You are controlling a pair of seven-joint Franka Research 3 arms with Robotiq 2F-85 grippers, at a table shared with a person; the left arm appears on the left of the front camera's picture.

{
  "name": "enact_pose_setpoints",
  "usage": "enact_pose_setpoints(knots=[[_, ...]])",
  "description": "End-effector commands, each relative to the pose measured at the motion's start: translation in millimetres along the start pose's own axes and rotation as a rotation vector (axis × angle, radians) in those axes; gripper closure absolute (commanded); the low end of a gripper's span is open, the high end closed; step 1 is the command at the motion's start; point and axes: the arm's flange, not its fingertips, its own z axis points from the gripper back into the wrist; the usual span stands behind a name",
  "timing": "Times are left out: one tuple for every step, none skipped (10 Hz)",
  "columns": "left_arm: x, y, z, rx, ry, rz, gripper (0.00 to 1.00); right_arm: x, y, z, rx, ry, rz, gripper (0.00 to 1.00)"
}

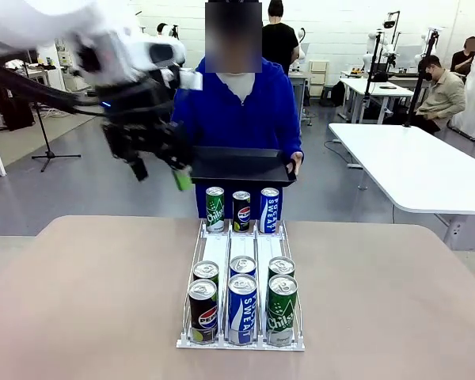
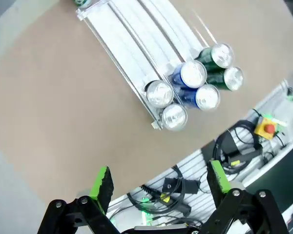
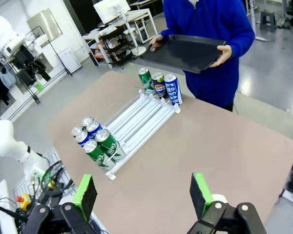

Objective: Retrieve and hand over the desired beverage to the person.
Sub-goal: Pick up a can of the same type that the person held from the Automatic Can Dispenser.

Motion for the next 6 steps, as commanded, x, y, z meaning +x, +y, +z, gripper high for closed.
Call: enact_pose_setpoints(knots=[[15, -22, -33, 0.115, 0.0, 0.125, 0.0, 3, -3, 1, 0.018, -0.029, 0.017, 0.0], [21, -35, -45, 0.115, -0.027, 0.147, 0.0, 3, -3, 1, 0.018, -0.029, 0.017, 0.0], [23, -45, -53, 0.102, -0.03, 0.156, 0.0, 3, -3, 1, 0.018, -0.029, 0.017, 0.0], [27, -52, -63, 0.084, -0.028, 0.164, 0.0, 3, -3, 1, 0.018, -0.029, 0.017, 0.0], [29, -58, -77, 0.072, -0.019, 0.178, 0.0, 3, -3, 1, 0.018, -0.029, 0.017, 0.0], [33, -59, -86, 0.054, -0.01, 0.188, 0.0, 3, -3, 1, 0.018, -0.029, 0.017, 0.0]])
